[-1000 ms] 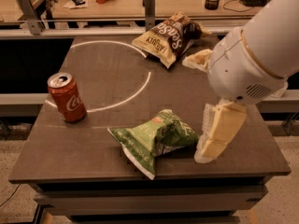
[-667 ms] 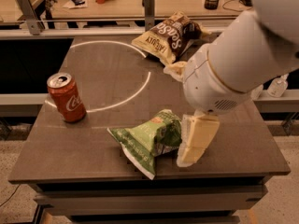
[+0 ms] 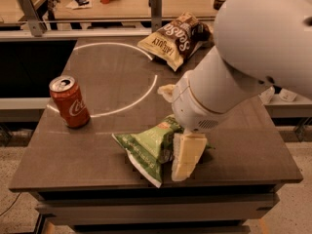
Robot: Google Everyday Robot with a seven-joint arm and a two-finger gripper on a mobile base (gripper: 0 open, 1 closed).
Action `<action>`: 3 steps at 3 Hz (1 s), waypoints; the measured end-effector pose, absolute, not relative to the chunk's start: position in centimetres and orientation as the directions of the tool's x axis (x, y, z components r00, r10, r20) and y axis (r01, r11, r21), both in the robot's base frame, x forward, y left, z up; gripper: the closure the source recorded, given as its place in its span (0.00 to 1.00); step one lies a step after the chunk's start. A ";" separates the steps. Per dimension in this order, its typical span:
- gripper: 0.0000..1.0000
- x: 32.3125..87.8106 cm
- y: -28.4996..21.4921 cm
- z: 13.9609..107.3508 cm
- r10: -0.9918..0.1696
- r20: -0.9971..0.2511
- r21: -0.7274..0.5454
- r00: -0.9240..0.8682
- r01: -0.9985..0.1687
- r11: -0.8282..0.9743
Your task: Pick green jalapeno chip bag
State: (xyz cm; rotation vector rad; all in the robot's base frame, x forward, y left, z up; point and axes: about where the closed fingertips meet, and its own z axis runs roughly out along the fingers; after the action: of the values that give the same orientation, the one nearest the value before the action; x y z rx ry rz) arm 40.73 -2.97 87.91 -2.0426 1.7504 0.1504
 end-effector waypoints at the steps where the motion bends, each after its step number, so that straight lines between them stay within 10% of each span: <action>1: 0.00 40.7 -2.6 86.1 -0.914 -0.349 -0.222 0.205 -0.966 -0.132; 3: 0.38 41.1 -2.1 85.7 -0.904 -0.353 -0.208 0.241 -0.962 -0.175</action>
Offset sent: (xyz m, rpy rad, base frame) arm 0.0030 0.0107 -0.0332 -0.0171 0.0841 0.0907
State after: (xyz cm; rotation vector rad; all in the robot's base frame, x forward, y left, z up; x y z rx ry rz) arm 41.08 -2.09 85.74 -2.1375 1.7133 0.2083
